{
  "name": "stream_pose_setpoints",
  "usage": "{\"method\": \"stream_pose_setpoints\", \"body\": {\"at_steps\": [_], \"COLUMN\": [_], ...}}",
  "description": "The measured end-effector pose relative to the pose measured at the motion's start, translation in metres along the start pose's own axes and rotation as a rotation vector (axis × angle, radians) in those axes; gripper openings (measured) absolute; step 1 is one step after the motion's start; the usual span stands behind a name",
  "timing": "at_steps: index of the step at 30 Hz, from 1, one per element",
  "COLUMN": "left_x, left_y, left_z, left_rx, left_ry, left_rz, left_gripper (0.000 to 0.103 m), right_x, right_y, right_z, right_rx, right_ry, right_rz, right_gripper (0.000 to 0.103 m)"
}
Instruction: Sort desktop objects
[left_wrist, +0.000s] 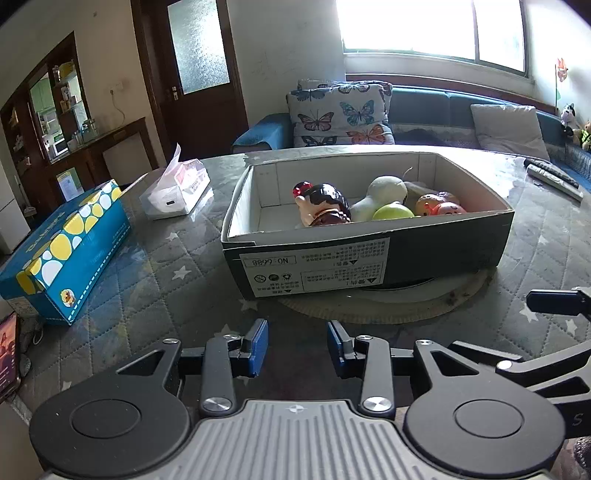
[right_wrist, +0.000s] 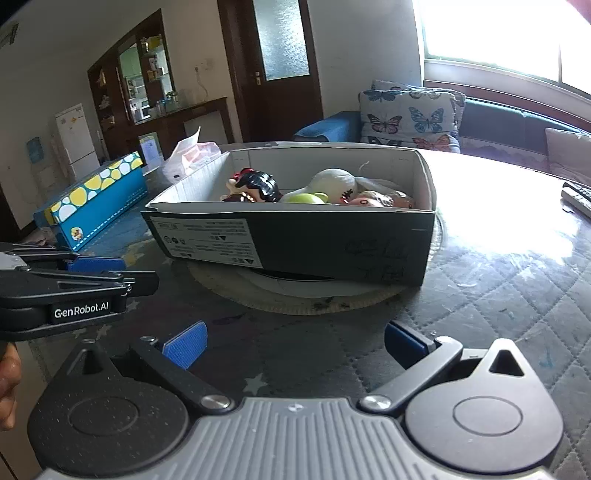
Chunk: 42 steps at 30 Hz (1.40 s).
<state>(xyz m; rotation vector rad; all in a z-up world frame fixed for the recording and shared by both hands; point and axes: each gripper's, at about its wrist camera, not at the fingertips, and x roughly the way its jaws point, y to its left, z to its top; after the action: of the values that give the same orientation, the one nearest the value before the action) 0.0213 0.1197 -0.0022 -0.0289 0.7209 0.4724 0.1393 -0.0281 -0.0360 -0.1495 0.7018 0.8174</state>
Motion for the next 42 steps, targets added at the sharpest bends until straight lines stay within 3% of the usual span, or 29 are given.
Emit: {"method": "stream_pose_setpoints", "body": {"at_steps": [42], "left_x": [0.016], "left_y": [0.004], "left_z": [0.012], "left_rx": [-0.039], "left_ry": [0.031], "left_rz": [-0.009], "left_gripper": [0.038], "right_x": [0.023], "right_y": [0.0], "right_z": [0.012], "right_rx": [0.01], "right_ry": [0.053], "right_rz": [-0.052], "right_gripper": [0.103]}}
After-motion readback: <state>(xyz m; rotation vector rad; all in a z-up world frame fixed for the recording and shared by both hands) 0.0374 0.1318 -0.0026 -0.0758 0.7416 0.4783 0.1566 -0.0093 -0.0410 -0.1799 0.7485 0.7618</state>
